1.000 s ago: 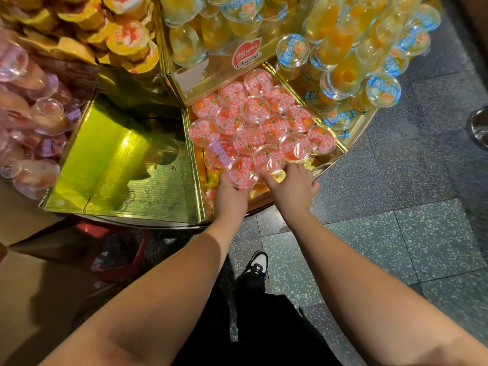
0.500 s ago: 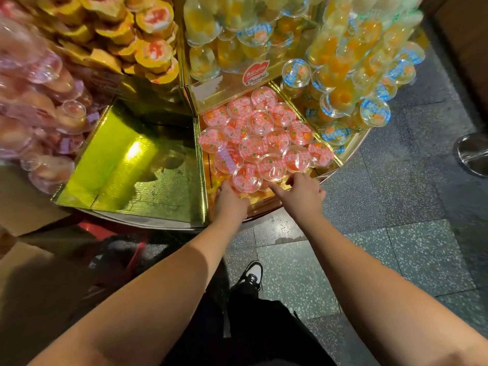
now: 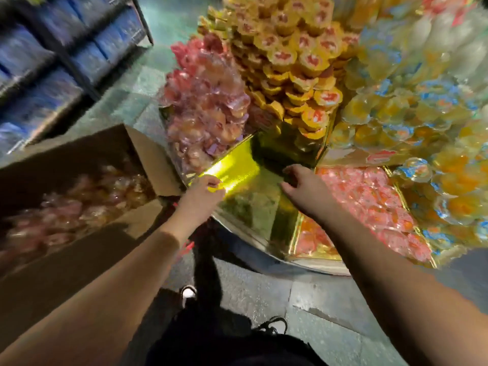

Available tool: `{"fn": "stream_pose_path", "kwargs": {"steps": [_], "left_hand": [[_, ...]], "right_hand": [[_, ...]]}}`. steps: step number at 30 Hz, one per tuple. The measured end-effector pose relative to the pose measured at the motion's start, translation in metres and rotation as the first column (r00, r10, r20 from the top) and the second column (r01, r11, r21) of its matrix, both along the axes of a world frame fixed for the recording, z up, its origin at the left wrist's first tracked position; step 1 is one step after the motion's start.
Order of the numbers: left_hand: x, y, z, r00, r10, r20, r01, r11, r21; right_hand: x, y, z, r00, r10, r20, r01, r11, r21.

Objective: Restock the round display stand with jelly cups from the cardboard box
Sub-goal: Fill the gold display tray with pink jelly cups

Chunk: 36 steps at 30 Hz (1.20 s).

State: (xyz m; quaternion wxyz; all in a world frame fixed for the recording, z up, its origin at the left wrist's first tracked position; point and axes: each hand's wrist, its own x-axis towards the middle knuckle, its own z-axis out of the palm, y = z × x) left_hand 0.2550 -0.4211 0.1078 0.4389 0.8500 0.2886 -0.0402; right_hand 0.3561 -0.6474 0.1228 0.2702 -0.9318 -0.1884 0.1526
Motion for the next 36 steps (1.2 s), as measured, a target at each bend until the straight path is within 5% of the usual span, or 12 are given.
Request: {"fn": "stream_pose_path", "kwargs": {"steps": [8, 14, 25, 31, 36], "left_hand": [[-0.114, 0.186, -0.013, 0.959, 0.281, -0.025, -0.278, 0.957, 0.085], [-0.177, 0.317, -0.059, 0.917, 0.369, -0.149, -0.374, 0.927, -0.004], [-0.178, 0.45, -0.159, 0.828, 0.351, -0.437, -0.411, 0.91, -0.047], [-0.136, 0.468, -0.215, 0.803, 0.353, -0.481, -0.461, 0.879, -0.125], [-0.111, 0.476, -0.249, 0.743, 0.418, -0.522, -0.559, 0.817, -0.142]], "right_hand": [[-0.044, 0.246, -0.006, 0.891, 0.454, -0.026, -0.455, 0.888, -0.071], [-0.085, 0.394, -0.053, 0.787, 0.58, -0.212, -0.616, 0.762, -0.202], [-0.075, 0.53, -0.159, 0.795, 0.273, -0.541, -0.518, 0.77, -0.372], [-0.077, 0.583, -0.214, 0.747, -0.04, -0.664, -0.235, 0.918, -0.32], [-0.076, 0.617, -0.245, 0.681, -0.144, -0.718, -0.079, 0.96, -0.268]]}}
